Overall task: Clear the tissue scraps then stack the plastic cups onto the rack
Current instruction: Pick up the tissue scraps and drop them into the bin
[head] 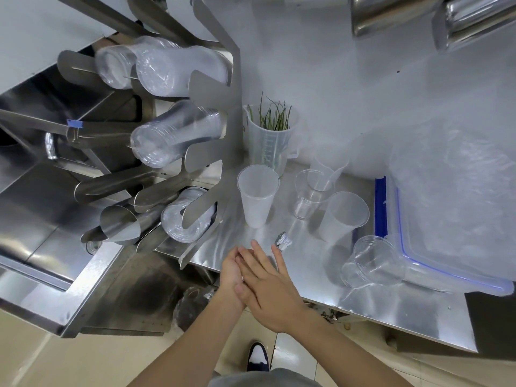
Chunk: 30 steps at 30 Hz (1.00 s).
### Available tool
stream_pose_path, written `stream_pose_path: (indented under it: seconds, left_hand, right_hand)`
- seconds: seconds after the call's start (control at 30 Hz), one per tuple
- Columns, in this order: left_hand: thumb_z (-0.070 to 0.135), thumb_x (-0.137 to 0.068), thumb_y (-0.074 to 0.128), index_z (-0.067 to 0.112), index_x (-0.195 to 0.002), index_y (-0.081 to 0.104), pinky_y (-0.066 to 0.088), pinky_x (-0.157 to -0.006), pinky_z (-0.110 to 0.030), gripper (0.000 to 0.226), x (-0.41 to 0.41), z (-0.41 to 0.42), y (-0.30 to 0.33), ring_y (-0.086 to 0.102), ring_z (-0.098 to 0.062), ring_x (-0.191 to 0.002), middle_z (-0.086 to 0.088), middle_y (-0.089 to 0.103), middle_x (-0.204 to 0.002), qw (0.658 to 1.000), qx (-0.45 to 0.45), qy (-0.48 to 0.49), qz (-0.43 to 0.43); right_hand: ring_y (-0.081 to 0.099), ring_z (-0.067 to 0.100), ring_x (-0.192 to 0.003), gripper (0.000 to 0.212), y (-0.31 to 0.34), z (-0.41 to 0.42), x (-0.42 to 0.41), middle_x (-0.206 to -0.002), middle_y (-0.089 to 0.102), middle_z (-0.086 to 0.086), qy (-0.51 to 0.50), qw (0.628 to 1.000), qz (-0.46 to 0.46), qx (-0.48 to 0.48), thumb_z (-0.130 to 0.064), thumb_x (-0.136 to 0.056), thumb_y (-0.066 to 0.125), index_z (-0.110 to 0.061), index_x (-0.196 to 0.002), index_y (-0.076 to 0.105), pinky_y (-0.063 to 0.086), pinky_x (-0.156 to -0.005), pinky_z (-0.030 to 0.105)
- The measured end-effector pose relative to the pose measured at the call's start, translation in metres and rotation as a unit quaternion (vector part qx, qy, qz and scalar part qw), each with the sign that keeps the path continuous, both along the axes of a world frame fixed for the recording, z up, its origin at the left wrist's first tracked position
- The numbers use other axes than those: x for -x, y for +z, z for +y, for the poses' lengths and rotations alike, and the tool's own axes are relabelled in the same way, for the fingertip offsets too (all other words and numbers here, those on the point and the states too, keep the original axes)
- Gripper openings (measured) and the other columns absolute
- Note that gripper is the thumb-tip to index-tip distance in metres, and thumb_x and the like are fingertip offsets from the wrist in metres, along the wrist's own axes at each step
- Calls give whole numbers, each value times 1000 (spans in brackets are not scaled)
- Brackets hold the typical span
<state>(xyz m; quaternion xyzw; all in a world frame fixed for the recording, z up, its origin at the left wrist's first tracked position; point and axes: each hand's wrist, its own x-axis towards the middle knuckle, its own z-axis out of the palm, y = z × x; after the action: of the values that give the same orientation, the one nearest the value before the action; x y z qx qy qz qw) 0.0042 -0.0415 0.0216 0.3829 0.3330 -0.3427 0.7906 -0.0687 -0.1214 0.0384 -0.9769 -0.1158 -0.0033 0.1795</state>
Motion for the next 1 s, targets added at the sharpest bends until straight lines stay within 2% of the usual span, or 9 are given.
stream_pose_path:
  seconds: [0.07,0.17,0.23,0.37,0.47,0.6,0.77,0.9,1.0]
  left_hand:
    - [44,-101,39,10,-88,66,50,-70,-38,45,1,6,-7,73,-26,-69,-10,74,-68,1000,19,14,17]
    - [43,-99,41,14,-71,57,48,-49,-24,43,-1,17,-15,56,-17,-46,-3,59,-55,997,47,54,38]
    - [42,-99,43,11,-68,57,44,-43,-20,46,0,20,-18,49,-17,-43,-4,55,-54,994,69,66,47]
    - [43,-101,41,9,-61,60,48,-44,-20,55,12,31,-22,51,-19,-43,-6,55,-56,992,89,72,49]
    - [38,-98,45,8,-64,59,51,-43,-22,47,18,37,-24,55,-21,-40,-6,56,-54,990,104,72,54]
    - [37,-100,42,6,-69,61,53,-46,-25,47,24,52,-29,60,-21,-41,-7,61,-54,989,115,80,43]
    - [39,-100,43,6,-73,59,53,-46,-24,45,41,70,-37,60,-19,-44,-7,60,-55,982,149,106,50]
    - [33,-83,60,12,-74,59,52,-43,-22,23,47,93,-38,60,-16,-44,-3,61,-55,984,134,116,29]
    - [36,-90,53,9,-74,63,52,-42,-22,33,56,119,-42,60,-18,-44,-5,61,-56,978,141,147,43]
  right_hand:
    - [6,18,-152,60,0,-7,-2,-162,25,1,-16,997,10,-71,-44,-103,11,-16,-150,34,2,-121,46]
    - [35,25,-142,45,-9,-29,-13,-152,42,7,-127,982,-15,-140,-32,-101,32,-15,-139,50,29,-115,46]
    - [41,30,-138,42,-17,-44,-24,-150,44,13,-183,976,-25,-113,-22,-96,44,-11,-136,52,36,-113,43]
    - [35,35,-140,46,-31,-53,-45,-154,36,16,-198,978,56,-31,-12,-91,51,-9,-138,49,36,-111,43]
    - [48,34,-122,42,-45,-56,-45,-137,50,14,-194,977,85,-25,6,-80,55,-7,-119,61,50,-89,38]
    - [57,35,-100,34,-59,-56,-38,-104,62,14,-182,979,71,-62,17,-72,60,-3,-96,73,48,-78,29]
    - [61,21,-94,28,-44,-39,-29,-103,59,7,-178,966,66,-176,8,-85,56,-9,-101,72,48,-84,25]
    - [57,-1,-79,13,-37,-11,-24,-94,58,1,-138,963,88,-213,-5,-88,64,-13,-93,74,41,-75,7]
    - [58,4,-77,5,-42,15,-21,-91,60,0,-125,960,115,-223,-13,-88,67,-14,-87,71,43,-73,19]
